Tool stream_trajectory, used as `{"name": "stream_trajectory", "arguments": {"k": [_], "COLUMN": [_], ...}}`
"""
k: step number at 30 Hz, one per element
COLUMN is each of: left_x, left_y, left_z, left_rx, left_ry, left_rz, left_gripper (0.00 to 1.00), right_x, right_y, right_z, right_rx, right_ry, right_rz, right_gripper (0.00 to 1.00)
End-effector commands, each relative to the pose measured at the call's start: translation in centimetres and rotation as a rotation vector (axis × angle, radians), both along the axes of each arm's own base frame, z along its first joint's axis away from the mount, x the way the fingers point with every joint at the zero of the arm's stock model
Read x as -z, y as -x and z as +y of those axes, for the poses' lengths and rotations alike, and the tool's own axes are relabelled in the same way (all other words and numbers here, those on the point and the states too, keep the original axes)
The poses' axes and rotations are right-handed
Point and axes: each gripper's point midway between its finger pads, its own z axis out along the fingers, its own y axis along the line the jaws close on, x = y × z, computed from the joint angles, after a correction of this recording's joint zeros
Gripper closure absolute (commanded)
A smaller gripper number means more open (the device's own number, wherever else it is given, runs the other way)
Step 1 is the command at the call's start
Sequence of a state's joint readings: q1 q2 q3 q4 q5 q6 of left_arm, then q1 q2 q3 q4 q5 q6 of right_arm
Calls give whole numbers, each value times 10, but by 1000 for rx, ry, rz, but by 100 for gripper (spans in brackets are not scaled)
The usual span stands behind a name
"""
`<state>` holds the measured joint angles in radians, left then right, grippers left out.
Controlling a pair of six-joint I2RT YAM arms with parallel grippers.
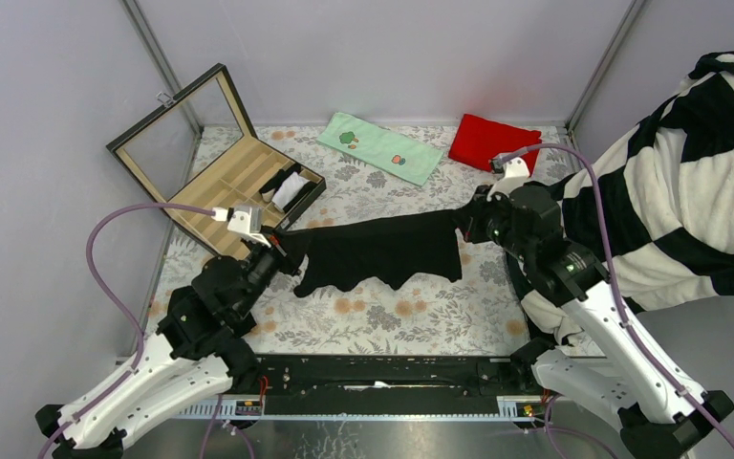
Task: Roll the underwear
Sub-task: Flatten out the underwear at the center of the board.
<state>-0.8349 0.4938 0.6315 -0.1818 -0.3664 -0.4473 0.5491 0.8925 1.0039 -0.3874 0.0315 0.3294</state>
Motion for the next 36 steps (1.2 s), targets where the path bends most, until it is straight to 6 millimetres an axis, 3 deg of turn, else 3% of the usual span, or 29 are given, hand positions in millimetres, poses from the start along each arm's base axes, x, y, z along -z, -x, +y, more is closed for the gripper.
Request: {"name": "stream_trajectory", "arguments": {"k": [1, 12, 17, 20, 25, 27, 31, 35, 36], "left_x": [-24, -39, -34, -23, 21, 46, 93, 125, 132], "left_y": [9, 32, 53, 58, 30, 13, -26, -81, -93], "left_z": [-8, -19, -20, -18, -12, -17, -33, -30, -27], "left_rx": [91, 232, 319, 324, 156, 97, 12, -94, -101], "left_ry": [-32, -34, -50, -74, -95, -112, -177, -191, -180], "left_rz": [-70, -54, 8, 64, 188, 222, 249, 270, 280], "left_gripper": [100, 100, 100, 100, 100, 100, 100, 83, 73], "right_x": [-32, -48, -40, -26, 29, 63, 109, 136, 139], "right_y": [19, 65, 97, 102, 76, 58, 12, -26, -36], "right_z": [-5, -4, 2, -9, -35, -41, -51, -54, -54], "right_rx": [-40, -158, -262, -196, 69, 155, 295, 367, 383], "right_ry": [-20, -82, -103, -92, -4, 67, 187, 250, 255], "right_rz": [-53, -14, 101, 168, 298, 343, 329, 305, 291], "right_gripper": [100, 100, 100, 100, 100, 100, 100, 100, 100]}}
